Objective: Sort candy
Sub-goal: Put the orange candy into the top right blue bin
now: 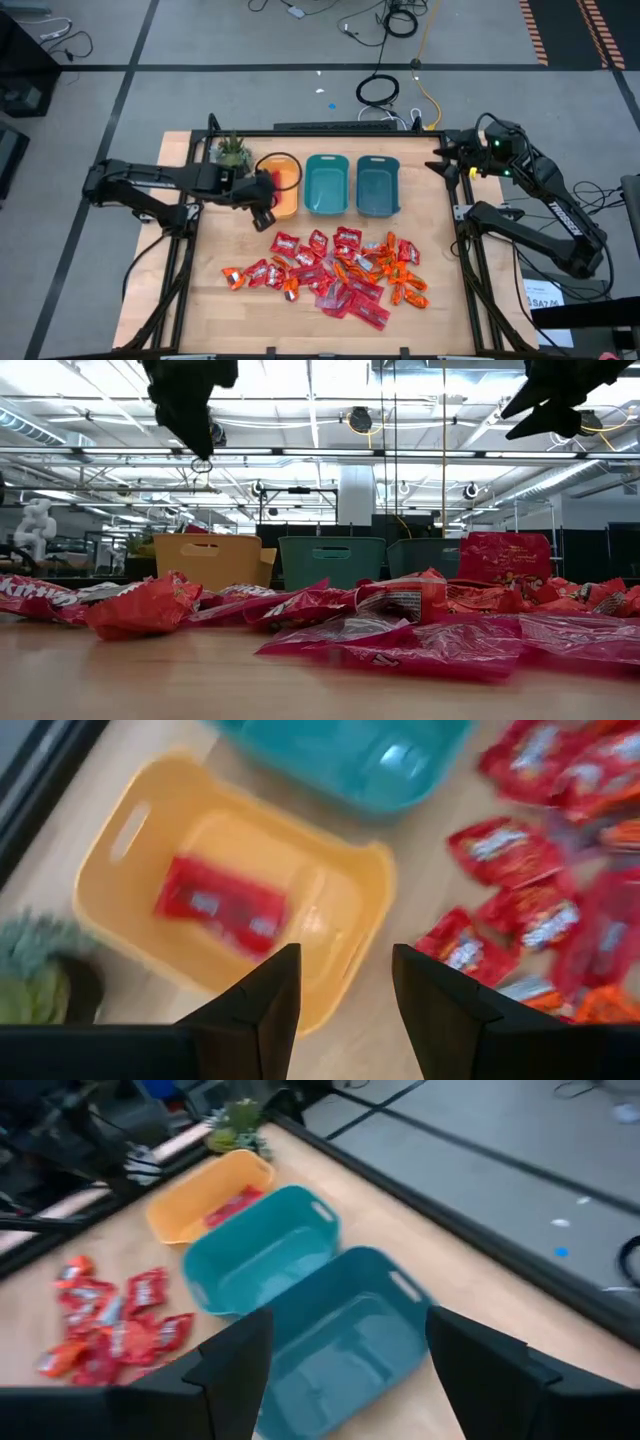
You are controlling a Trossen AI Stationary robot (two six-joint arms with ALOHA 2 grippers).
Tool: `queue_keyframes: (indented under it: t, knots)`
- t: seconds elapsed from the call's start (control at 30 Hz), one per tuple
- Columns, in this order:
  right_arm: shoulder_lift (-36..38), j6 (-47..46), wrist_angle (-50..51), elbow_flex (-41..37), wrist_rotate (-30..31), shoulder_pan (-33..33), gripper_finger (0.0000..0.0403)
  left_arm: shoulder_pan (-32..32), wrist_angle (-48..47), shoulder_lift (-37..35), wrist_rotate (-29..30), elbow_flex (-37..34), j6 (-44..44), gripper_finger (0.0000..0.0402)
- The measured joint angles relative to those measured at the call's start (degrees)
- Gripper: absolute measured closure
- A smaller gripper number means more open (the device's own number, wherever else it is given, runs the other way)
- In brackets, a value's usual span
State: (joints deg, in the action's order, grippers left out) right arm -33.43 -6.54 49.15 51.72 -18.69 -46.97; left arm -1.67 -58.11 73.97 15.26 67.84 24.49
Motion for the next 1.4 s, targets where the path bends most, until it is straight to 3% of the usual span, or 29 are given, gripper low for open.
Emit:
queue_keyframes:
  t: [0.17,0.4,0.53,0.73,0.93,1.03,1.4]
  knots:
    - [0.0,-5.16,1.1,0.0,1.23,4.55,0.015,-2.14,9.21,-7.07,-0.27,-8.07,-2.82,0.0233]
    - [-1.12,-15.38,7.9,0.04,7.82,13.59,0.016,-5.03,16.44,-19.5,-2.21,-19.84,-2.41,0.0233]
    - [-4.46,-22.56,10.04,0.04,8.69,19.75,0.0178,-6.21,18.54,-24.18,-3.19,-23.8,-2.35,0.0233]
    - [-12.83,-30.61,9.0,0.04,13.92,30.06,0.02,-7.68,18.63,-27.77,-3.27,-27.42,-2.32,0.0233]
    - [-20.11,-38.51,11.64,0.04,14.23,39.96,0.0203,-8.88,18.06,-28.69,-3.47,-28.11,-2.36,0.0233]
    - [-21.09,-45.47,13.56,0.04,15.15,45.4,0.0203,-9.38,17.95,-28.8,-3.47,-28.09,-2.75,0.0233]
    - [-24.4,-78.12,14.56,0.04,27.38,68.85,0.0203,-9.66,17.1,-29.33,-3.51,-28.11,-7.09,0.0233]
